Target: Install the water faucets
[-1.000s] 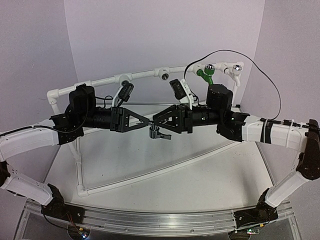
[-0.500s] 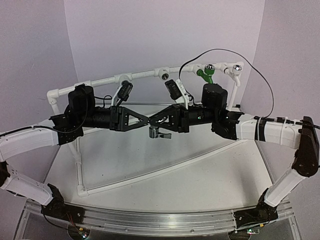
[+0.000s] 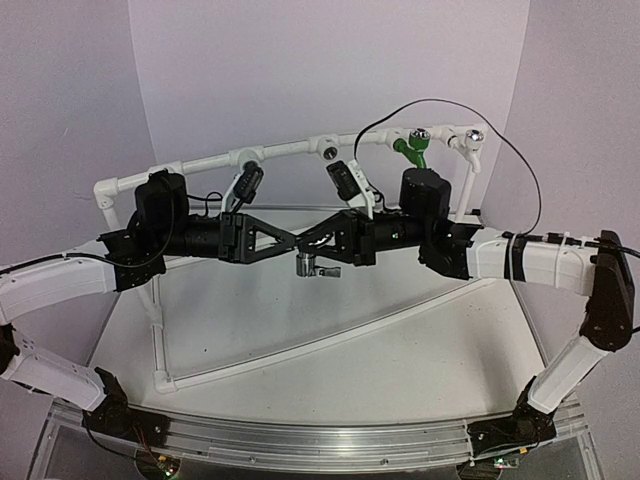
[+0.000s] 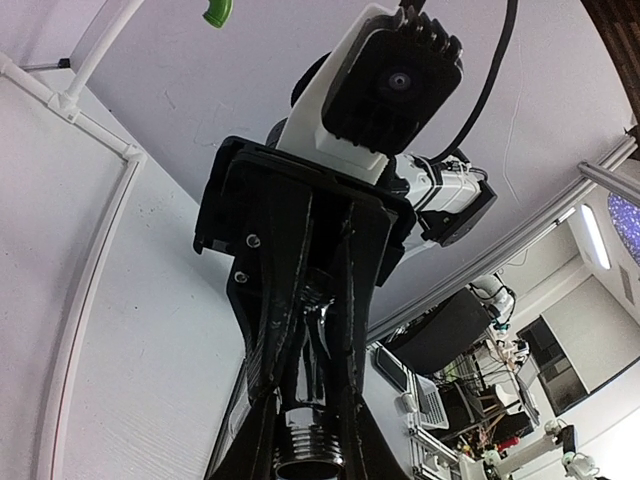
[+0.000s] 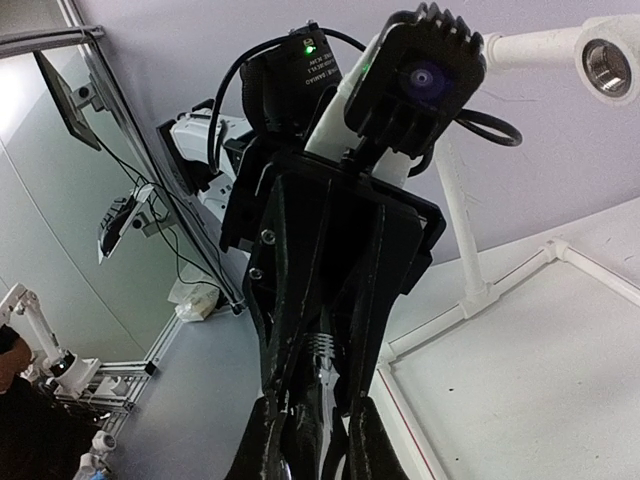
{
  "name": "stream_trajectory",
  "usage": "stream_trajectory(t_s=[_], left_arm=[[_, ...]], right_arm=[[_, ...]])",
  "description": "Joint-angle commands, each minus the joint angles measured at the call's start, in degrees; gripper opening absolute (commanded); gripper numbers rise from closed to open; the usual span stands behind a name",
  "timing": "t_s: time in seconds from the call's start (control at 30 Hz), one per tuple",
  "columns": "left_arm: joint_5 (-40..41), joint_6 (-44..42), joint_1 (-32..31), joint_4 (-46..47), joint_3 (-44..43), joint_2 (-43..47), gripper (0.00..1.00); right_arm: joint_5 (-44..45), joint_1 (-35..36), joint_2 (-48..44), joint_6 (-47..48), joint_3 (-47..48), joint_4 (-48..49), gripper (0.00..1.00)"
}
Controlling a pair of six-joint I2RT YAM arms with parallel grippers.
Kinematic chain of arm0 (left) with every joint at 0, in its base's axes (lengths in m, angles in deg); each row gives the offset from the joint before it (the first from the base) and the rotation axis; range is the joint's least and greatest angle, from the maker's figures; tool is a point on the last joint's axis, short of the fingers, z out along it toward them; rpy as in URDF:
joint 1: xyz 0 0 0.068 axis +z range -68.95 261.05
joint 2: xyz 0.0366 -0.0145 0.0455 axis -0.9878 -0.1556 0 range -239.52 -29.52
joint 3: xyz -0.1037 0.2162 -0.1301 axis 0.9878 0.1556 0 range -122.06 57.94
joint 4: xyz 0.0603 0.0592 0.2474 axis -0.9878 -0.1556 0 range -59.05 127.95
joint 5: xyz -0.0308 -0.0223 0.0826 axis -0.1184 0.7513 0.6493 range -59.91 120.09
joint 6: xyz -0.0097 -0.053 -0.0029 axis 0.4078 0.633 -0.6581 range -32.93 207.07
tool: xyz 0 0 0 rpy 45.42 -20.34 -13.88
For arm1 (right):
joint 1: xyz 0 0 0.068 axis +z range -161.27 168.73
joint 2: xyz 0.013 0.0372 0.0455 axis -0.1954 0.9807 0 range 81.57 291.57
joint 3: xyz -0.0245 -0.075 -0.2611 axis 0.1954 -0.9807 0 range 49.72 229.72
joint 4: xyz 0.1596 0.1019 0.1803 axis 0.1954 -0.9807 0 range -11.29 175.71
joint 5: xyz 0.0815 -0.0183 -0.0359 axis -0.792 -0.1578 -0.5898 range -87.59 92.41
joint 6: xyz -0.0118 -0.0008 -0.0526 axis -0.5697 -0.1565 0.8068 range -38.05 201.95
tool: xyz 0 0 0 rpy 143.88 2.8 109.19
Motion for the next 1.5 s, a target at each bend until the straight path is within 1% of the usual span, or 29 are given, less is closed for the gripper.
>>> stream_trajectory(t_s=[0.0, 0.07, 0.1, 0.13, 0.17, 0.2, 0.23, 0.27, 0.3, 0.37, 0.43, 0.5, 0.53, 0.63, 0.7, 0.77, 0.83, 0.93, 1.1, 1.27, 1.33, 1.47], left_arm=[[-1.82, -1.62, -0.40, 5.17, -0.85, 1.58, 0.00], [-1.46, -1.52, -0.31, 5.17, -0.94, 1.52, 0.01], [-0.80, -1.37, -0.29, 5.14, -0.90, 1.62, 0.03], [0.06, -1.32, -0.20, 4.91, -0.85, 1.80, 0.13], [1.38, -1.40, -0.02, 4.20, -0.57, 2.12, 0.35], [3.27, -2.04, 0.11, 3.16, -0.42, 2.74, 0.53], [5.37, -3.27, 0.16, 1.57, -0.23, 3.47, 0.74], [7.91, -4.72, 0.15, -0.58, -0.16, 4.27, 0.88], [10.55, -6.40, 0.13, -2.94, -0.22, 5.04, 0.99], [15.88, -9.97, 0.13, -8.39, -0.65, 5.98, 0.99], [19.80, -12.66, 0.04, -11.61, 0.05, 6.86, 0.96], [22.59, -14.07, -0.20, -13.06, 1.43, 6.81, 0.94], [23.93, -14.89, -0.59, -14.74, 2.05, 6.35, 0.93], [28.24, -17.54, -3.31, -16.28, 3.87, 3.13, 0.91], [31.01, -19.46, -6.29, -16.72, 4.32, -0.34, 0.91], [33.58, -21.86, -9.43, -18.41, 3.15, -4.85, 0.92], [34.22, -23.66, -11.09, -18.85, 2.41, -9.01, 0.93], [32.93, -26.32, -11.83, -18.98, 1.34, -14.19, 0.94], [34.97, -31.53, -14.00, -20.48, -1.16, -21.88, 0.93], [34.73, -35.19, -14.98, -20.59, -2.76, -27.32, 0.83], [34.79, -36.87, -15.54, -20.66, -3.11, -29.48, 0.81], [35.52, -39.56, -16.46, -20.75, -3.39, -32.39, 0.76]], right_arm=[[1.91, 0.74, -0.23, -1.31, 0.30, 4.68, 0.00], [6.76, 1.35, -1.94, -0.08, -1.63, 4.79, 0.00], [9.10, 1.57, -2.93, 0.63, -2.61, 4.64, 0.00], [11.41, 1.60, -3.79, 1.34, -3.38, 3.98, 0.00], [14.56, 1.62, -4.86, 1.87, -4.59, 3.02, 0.00], [18.21, 1.57, -6.21, 3.27, -5.55, 1.06, 0.00], [21.87, 1.60, -7.58, 4.32, -6.25, -0.91, 0.00], [27.44, 1.96, -9.36, 6.49, -6.64, -4.31, 0.00], [33.57, 2.62, -11.18, 9.23, -6.77, -8.30, 0.00], [47.19, 5.32, -14.14, 17.89, -5.10, -17.36, 0.00], [60.87, 8.46, -15.04, 27.54, -2.01, -24.10, 0.00], [70.36, 10.65, -14.42, 35.48, 1.00, -29.33, 0.00], [74.99, 11.60, -13.88, 39.53, 2.53, -30.98, 0.00], [87.54, 14.04, -11.15, 53.36, 6.07, -31.45, 0.00], [92.84, 14.86, -9.09, 61.53, 7.48, -29.71, 0.00], [95.52, 15.09, -7.41, 68.49, 8.59, -27.35, 0.00], [97.61, 15.10, -5.88, 75.92, 8.99, -23.70, 0.00], [98.75, 15.18, -3.93, 83.12, 10.63, -21.08, 0.00], [101.27, 15.03, 0.52, 92.76, 14.69, -17.36, 0.00], [102.58, 14.21, 4.85, 104.77, 14.38, -5.63, 0.00], [102.43, 13.39, 6.11, 109.26, 13.48, -0.67, 0.00], [100.74, 12.69, 6.76, 114.04, 13.07, 4.35, 0.00]])
